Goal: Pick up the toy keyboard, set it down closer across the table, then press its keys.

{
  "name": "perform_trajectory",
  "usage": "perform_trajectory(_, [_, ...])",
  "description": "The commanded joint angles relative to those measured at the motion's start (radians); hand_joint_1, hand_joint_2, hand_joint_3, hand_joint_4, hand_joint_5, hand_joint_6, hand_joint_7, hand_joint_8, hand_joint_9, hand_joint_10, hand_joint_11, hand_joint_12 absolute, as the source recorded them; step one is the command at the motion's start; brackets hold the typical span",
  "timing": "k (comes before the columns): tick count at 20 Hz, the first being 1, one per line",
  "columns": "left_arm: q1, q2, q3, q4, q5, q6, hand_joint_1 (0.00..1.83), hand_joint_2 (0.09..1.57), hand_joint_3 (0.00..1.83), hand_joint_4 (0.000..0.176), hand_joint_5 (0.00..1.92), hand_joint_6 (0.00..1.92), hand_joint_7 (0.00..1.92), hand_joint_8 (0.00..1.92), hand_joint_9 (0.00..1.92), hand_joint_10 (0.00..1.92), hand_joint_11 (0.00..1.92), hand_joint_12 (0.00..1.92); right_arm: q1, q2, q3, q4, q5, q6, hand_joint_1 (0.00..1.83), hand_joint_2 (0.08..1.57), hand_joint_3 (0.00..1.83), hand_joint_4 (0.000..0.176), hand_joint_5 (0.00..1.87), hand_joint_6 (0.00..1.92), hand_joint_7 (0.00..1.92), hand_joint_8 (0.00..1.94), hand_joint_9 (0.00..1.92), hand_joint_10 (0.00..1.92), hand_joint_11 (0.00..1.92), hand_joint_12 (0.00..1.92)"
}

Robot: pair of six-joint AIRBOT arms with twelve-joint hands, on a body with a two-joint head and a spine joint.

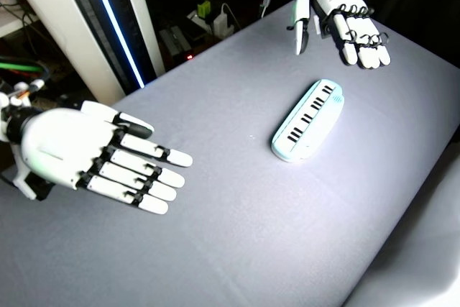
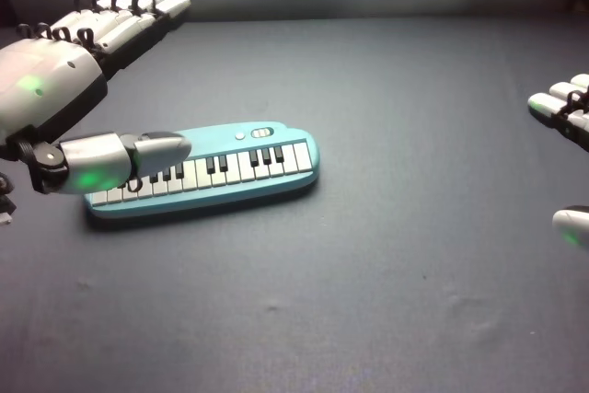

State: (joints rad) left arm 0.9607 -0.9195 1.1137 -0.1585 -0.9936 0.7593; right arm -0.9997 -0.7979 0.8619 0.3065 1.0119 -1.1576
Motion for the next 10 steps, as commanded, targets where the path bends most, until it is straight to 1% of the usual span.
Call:
perform_trajectory(1, [-0.013, -0.005, 0.006, -0.007, -0.112, -0.001, 0.55, 1.18, 0.03, 0.005, 0.0, 0.0, 0.0, 0.0, 0.0, 0.0, 0.0, 0.0, 0.011, 0.002, 0.004, -0.003, 0.122, -0.002, 0.13, 1.35, 0.01, 0.0, 0.0, 0.0, 0.0, 0.0, 0.0, 0.0, 0.0, 0.0])
perform_trajectory(2, [-0.013, -0.006, 0.007, -0.006, -0.107, -0.001, 0.56, 1.17, 0.02, 0.001, 0.0, 0.0, 0.0, 0.0, 0.0, 0.0, 0.0, 0.0, 0.011, 0.002, 0.004, -0.003, 0.122, -0.002, 0.16, 1.36, 0.01, 0.0, 0.0, 0.0, 0.0, 0.0, 0.0, 0.0, 0.0, 0.0])
perform_trajectory(4, [-0.018, -0.009, 0.012, 0.001, -0.081, -0.001, 0.58, 1.17, 0.01, 0.0, 0.0, 0.0, 0.0, 0.0, 0.0, 0.0, 0.0, 0.0, 0.011, 0.002, 0.004, -0.002, 0.122, -0.002, 0.17, 1.36, 0.01, 0.0, 0.0, 0.0, 0.0, 0.0, 0.0, 0.0, 0.0, 0.0])
perform_trajectory(6, [-0.031, -0.018, 0.03, 0.007, -0.024, -0.001, 0.61, 1.15, 0.0, 0.0, 0.0, 0.0, 0.0, 0.0, 0.0, 0.0, 0.0, 0.0, 0.011, 0.002, 0.004, 0.001, 0.122, -0.002, 0.14, 1.37, 0.01, 0.0, 0.0, 0.0, 0.0, 0.0, 0.0, 0.0, 0.0, 0.0])
perform_trajectory(7, [-0.044, -0.032, 0.05, 0.007, 0.028, 0.001, 0.65, 1.11, 0.0, 0.019, 0.0, 0.0, 0.0, 0.0, 0.0, 0.0, 0.0, 0.0, 0.011, 0.002, 0.004, 0.003, 0.122, -0.002, 0.19, 1.36, 0.0, 0.0, 0.0, 0.0, 0.0, 0.0, 0.0, 0.0, 0.0, 0.0])
perform_trajectory(8, [-0.056, -0.047, 0.071, 0.007, 0.072, 0.002, 0.66, 1.1, 0.0, 0.024, 0.0, 0.0, 0.0, 0.0, 0.0, 0.0, 0.0, 0.0, 0.011, 0.002, 0.004, 0.004, 0.122, -0.002, 0.2, 1.36, 0.0, 0.0, 0.0, 0.0, 0.0, 0.0, 0.0, 0.0, 0.0, 0.0])
perform_trajectory(9, [-0.074, -0.067, 0.098, 0.007, 0.134, 0.003, 0.69, 1.04, 0.0, 0.037, 0.0, 0.0, 0.0, 0.0, 0.0, 0.0, 0.0, 0.0, 0.01, 0.002, 0.004, 0.005, 0.122, -0.002, 0.22, 1.36, 0.0, 0.0, 0.0, 0.0, 0.0, 0.0, 0.0, 0.0, 0.0, 0.0])
perform_trajectory(10, [-0.089, -0.088, 0.124, 0.007, 0.187, 0.004, 0.7, 1.01, 0.0, 0.04, 0.0, 0.0, 0.0, 0.0, 0.0, 0.0, 0.0, 0.0, 0.008, 0.001, 0.004, 0.007, 0.122, -0.002, 0.23, 1.36, 0.0, 0.0, 0.0, 0.0, 0.0, 0.0, 0.0, 0.0, 0.0, 0.0])
